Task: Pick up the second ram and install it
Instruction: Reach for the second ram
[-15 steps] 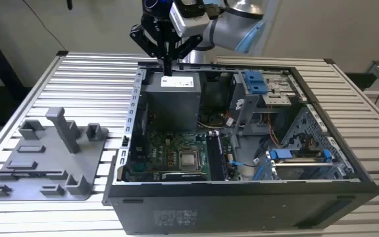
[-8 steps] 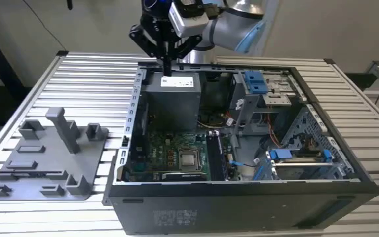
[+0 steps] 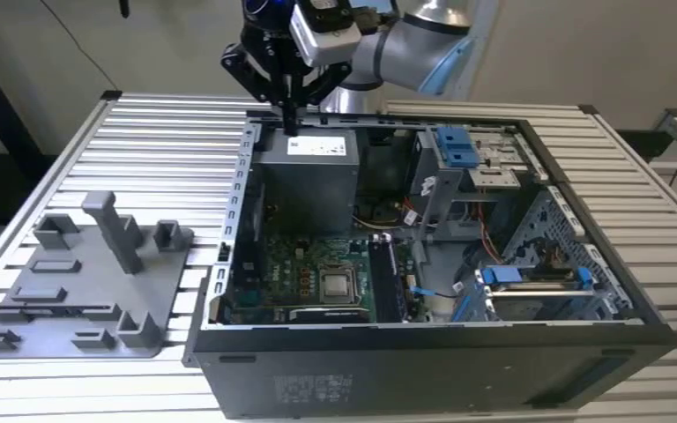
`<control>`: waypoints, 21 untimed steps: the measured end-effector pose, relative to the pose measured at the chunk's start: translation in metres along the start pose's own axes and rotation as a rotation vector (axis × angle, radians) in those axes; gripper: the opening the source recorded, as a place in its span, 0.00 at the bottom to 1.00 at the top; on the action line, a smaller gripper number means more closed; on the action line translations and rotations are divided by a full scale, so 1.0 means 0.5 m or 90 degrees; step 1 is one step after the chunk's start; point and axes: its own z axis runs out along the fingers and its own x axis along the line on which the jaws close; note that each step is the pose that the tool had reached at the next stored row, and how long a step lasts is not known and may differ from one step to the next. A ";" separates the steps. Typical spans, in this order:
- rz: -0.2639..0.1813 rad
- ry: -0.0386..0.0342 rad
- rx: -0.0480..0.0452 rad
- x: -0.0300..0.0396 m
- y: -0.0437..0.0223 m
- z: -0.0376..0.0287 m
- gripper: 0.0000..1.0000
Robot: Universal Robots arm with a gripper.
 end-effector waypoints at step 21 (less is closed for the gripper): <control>0.000 0.0061 0.0012 0.019 -0.002 0.004 0.11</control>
